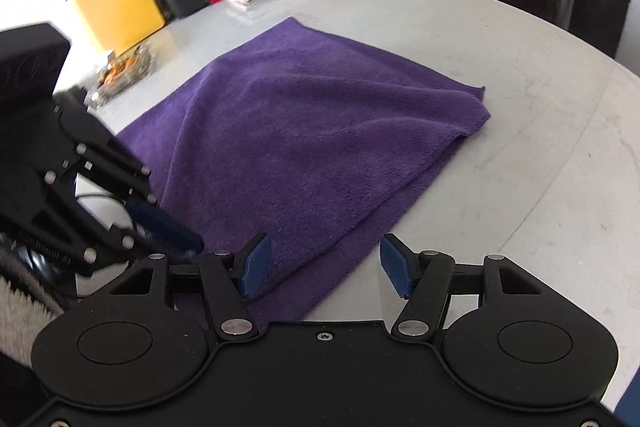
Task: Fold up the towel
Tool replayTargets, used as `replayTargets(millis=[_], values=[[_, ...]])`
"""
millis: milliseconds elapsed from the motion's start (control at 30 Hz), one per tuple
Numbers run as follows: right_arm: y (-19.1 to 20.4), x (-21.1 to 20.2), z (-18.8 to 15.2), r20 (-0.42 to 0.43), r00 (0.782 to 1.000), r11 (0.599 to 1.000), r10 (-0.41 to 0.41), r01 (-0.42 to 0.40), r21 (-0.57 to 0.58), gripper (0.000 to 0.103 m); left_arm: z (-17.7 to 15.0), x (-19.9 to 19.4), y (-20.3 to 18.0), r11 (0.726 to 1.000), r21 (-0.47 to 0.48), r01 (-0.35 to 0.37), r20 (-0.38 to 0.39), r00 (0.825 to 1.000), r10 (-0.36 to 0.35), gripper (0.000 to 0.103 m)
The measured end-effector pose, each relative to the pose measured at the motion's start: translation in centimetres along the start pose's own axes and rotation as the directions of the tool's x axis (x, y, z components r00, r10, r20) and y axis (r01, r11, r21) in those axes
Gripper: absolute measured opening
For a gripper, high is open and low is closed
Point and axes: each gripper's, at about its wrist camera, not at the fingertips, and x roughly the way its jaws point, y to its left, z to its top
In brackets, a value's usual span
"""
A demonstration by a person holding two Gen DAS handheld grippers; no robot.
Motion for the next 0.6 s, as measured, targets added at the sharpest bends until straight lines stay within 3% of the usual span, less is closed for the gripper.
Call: replayTargets(millis=[133,300,367,433,600], values=[[2.4,-0.3,-0.4,-0.026,0.999,0.992,0.023,-0.026,-0.125,0.059,0.0,0.6,0.1,1.0,-0.002,0.007,-0.003,1.0,-0.007,0.017],[5.0,1.1,-0.1,-0.073,0.997,0.955,-0.012,-0.01,-0.297,0.057,0.1,0.7,0.3,1.0,-0.009,0.024,0.003,1.0,-0.024,0.017],[5.7,1.8,0.1,-0.084,0.996,0.938,-0.034,0.003,-0.346,0.057,0.1,0.8,0.0,0.999,0.005,0.031,-0.002,1.0,-0.031,0.022],[5.9,2.1,0.6,-0.087,0.996,0.936,-0.03,-0.003,-0.352,0.057,-0.1,0.8,-0.5,0.999,0.035,0.037,-0.008,0.999,-0.036,0.028],[5.4,2.6,1.5,-0.116,0.993,0.955,-0.004,-0.031,-0.294,0.057,0.0,1.8,-1.8,0.993,0.121,0.004,-0.012,1.0,-0.002,0.029]])
